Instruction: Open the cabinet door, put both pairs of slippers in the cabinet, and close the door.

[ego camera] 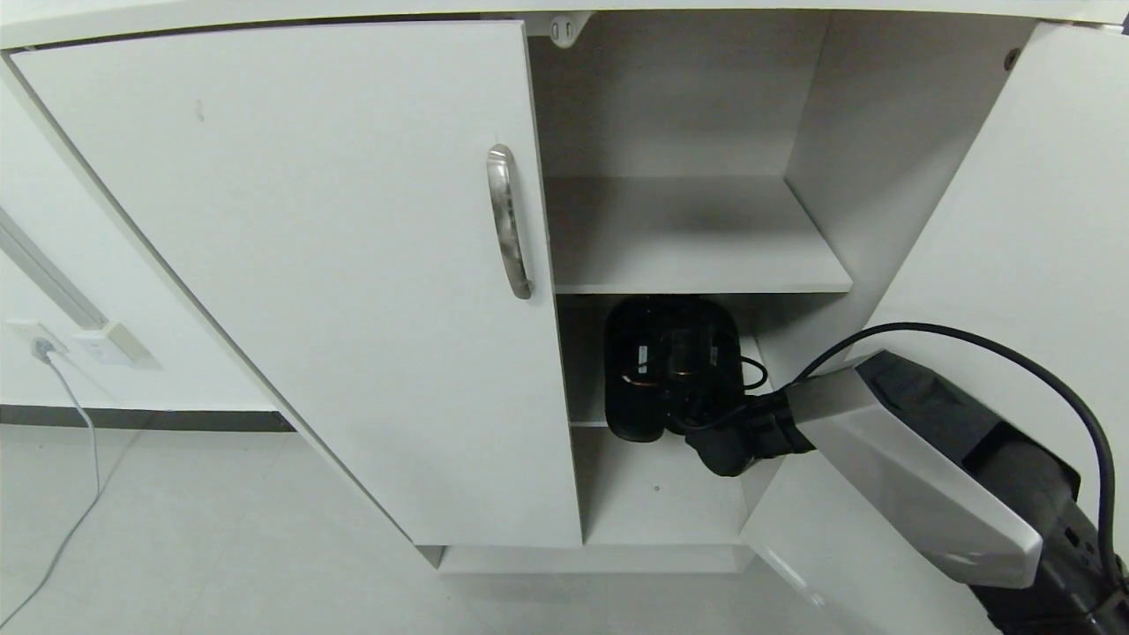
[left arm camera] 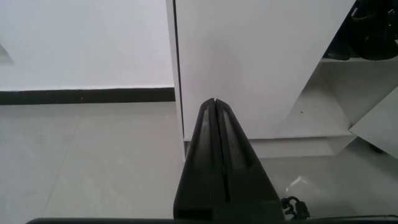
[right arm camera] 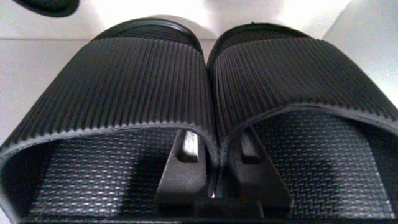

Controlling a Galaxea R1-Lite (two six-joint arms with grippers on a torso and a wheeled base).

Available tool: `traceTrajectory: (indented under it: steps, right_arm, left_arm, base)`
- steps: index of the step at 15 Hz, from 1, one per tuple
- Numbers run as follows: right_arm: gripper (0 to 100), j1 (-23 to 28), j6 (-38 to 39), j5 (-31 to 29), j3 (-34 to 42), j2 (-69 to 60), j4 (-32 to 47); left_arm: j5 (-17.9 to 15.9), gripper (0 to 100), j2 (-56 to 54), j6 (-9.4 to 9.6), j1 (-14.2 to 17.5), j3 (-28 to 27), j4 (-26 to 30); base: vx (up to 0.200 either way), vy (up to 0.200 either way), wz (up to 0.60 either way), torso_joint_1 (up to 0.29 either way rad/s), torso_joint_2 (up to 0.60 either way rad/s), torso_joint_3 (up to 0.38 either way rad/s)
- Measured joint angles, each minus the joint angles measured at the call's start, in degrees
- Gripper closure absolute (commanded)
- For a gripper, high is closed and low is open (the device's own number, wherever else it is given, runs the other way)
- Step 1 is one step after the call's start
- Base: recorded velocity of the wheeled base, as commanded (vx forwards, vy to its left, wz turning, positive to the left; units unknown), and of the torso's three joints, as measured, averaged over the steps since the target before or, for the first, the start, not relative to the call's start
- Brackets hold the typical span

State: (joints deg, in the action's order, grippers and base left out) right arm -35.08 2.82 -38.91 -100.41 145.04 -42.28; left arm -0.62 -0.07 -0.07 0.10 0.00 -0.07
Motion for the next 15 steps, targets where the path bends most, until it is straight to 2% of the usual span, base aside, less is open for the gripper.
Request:
traceTrajectory:
  steps: [4,5,11,15]
  right_arm:
    - [100,0.44,0.0,0.05,-1.02,0.99,0.24]
    - [0,0.59,0.0,0.07,-1.05,1.15,0.24]
    - [0,0.61,-0.02,-0.33,-0.61,1.49,0.16]
    - [0,-0.06,0.13,-0.5,3.5,0.13,-1.93]
  left_arm:
    - [0.02,100,0.0,0.0,-0.02,0.0,0.0]
    - [0.02,100,0.0,0.0,-0.02,0.0,0.0]
    - [0.05,100,0.0,0.0,0.0,-0.02,0.0]
    - [0.05,100,0.0,0.0,0.01,0.0,0.0]
  base:
    - [0.0,0.0,0.0,0.0,0.0,0.0]
    - [0.0,0.0,0.0,0.0,0.0,0.0]
    - [0.0,0.0,0.0,0.0,0.0,0.0]
    - [0.0,0.0,0.0,0.0,0.0,0.0]
